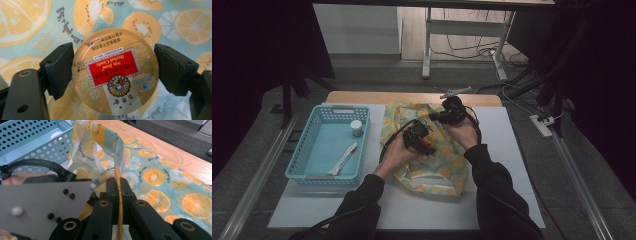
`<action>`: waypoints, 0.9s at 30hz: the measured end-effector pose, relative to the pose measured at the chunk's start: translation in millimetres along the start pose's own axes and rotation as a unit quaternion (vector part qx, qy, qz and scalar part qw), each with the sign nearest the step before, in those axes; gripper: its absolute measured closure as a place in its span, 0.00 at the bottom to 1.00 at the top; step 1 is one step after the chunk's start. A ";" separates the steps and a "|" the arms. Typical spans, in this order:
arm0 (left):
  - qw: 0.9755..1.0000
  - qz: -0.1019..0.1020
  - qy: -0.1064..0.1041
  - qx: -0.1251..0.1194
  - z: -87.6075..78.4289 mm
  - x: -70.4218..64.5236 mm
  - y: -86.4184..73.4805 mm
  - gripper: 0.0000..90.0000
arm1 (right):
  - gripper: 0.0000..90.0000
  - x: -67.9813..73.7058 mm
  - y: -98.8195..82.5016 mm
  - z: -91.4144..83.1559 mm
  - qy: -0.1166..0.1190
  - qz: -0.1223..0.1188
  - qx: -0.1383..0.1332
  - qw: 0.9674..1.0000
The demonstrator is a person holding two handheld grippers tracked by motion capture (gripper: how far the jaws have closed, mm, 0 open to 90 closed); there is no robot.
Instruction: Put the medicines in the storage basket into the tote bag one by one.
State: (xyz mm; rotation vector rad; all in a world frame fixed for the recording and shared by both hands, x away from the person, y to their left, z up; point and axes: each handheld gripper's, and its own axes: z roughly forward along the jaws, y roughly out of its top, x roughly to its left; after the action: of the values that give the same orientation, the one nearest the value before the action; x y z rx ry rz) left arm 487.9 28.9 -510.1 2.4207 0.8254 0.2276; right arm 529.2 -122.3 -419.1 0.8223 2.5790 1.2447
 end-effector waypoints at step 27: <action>0.995 -0.038 -0.055 -0.078 -38.7 -6.9 -2.9 0.02 | 1.00 0.4 -5.0 -4.4 0.006 -0.001 -0.003 1.000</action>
State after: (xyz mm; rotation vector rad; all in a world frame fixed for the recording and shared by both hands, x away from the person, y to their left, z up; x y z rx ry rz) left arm 468.2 44.4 -479.7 2.2314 0.8165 0.1245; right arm 525.2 -127.6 -420.0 0.8130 2.5826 1.2604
